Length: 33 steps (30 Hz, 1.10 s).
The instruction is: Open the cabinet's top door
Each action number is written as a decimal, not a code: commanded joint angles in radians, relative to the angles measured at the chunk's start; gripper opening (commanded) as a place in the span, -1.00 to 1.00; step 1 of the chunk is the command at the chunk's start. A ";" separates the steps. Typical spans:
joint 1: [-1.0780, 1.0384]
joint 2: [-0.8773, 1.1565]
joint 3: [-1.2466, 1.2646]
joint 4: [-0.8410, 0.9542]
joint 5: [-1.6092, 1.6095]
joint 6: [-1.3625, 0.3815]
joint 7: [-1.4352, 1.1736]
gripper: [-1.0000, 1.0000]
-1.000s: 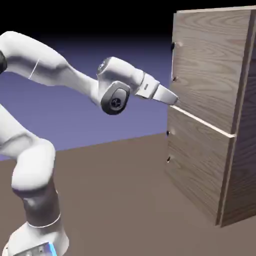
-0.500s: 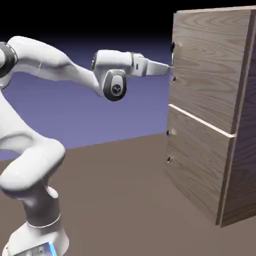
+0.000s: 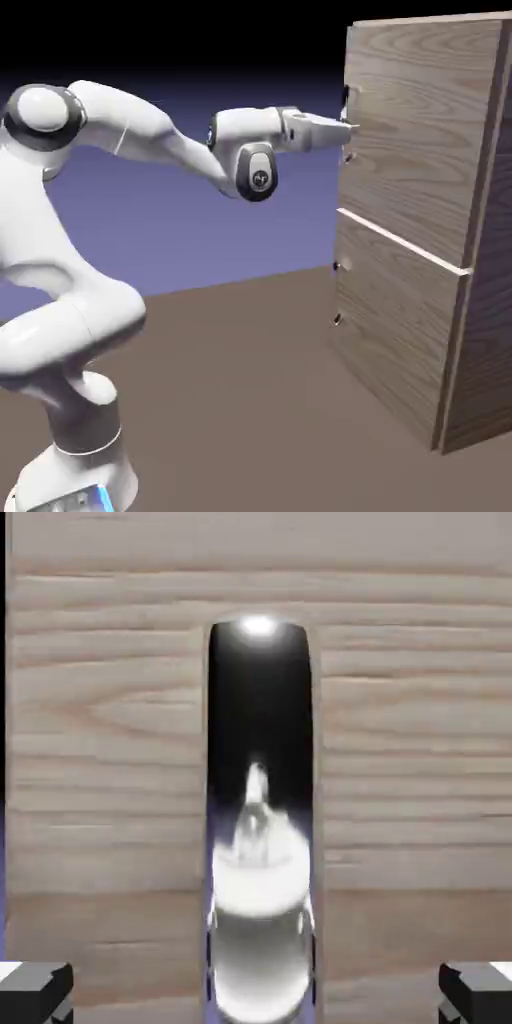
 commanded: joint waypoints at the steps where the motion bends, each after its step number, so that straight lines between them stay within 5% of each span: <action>1: 0.036 0.018 -0.027 -0.017 -0.017 0.013 -0.005 -1.00; 22: 0.751 0.116 -0.751 -0.298 -0.503 0.152 0.124 -1.00; 33: 1.150 0.198 -1.007 -0.290 -0.211 0.172 -0.241 -1.00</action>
